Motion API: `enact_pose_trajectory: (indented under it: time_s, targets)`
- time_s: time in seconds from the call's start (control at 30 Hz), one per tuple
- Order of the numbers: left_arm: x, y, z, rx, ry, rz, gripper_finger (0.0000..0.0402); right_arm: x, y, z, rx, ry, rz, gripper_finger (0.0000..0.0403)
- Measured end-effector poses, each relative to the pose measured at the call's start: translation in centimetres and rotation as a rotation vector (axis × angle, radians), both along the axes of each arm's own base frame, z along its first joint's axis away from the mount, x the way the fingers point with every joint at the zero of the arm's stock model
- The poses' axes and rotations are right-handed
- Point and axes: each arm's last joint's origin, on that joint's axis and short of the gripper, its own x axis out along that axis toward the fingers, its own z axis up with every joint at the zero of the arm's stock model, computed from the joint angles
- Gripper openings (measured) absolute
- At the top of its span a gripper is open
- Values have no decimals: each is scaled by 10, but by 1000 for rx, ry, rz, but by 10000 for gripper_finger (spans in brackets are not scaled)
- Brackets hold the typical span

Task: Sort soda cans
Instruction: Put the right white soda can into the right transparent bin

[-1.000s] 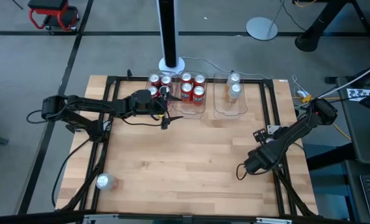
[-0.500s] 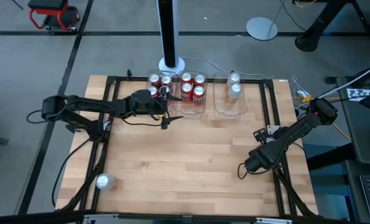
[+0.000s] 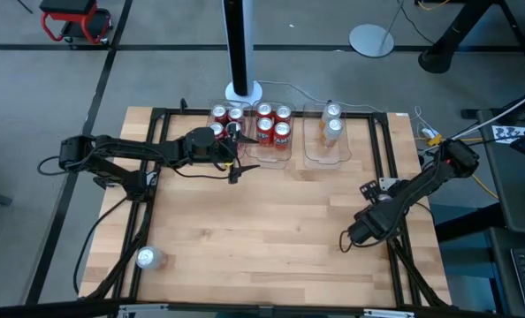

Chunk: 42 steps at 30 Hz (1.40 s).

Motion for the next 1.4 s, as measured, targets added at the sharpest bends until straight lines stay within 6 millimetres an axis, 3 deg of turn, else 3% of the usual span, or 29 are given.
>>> enact_pose_trajectory:
  time_s: [0.2, 0.57, 0.83, 1.03, 1.2, 1.4]
  targets:
    - [0, 0, 0, 0, 0, 0, 347, -5, -3, -9, 5, 42, -18, 338]
    - [0, 0, 0, -3, 0, 1, 347, 4, 4, 2, 44, -22, -18, 290]
    - [0, 0, 0, -4, -1, 1, 347, 22, 13, 33, 20, -213, 63, 290]
    - [0, 0, 0, -4, -1, 1, 347, 38, 14, 62, -93, -436, 181, 290]
    - [0, 0, 0, -4, -1, 1, 347, 55, 3, 84, -195, -543, 261, 292]
    - [0, 0, 0, -4, -1, 1, 347, 82, -26, 97, -289, -568, 355, 289]
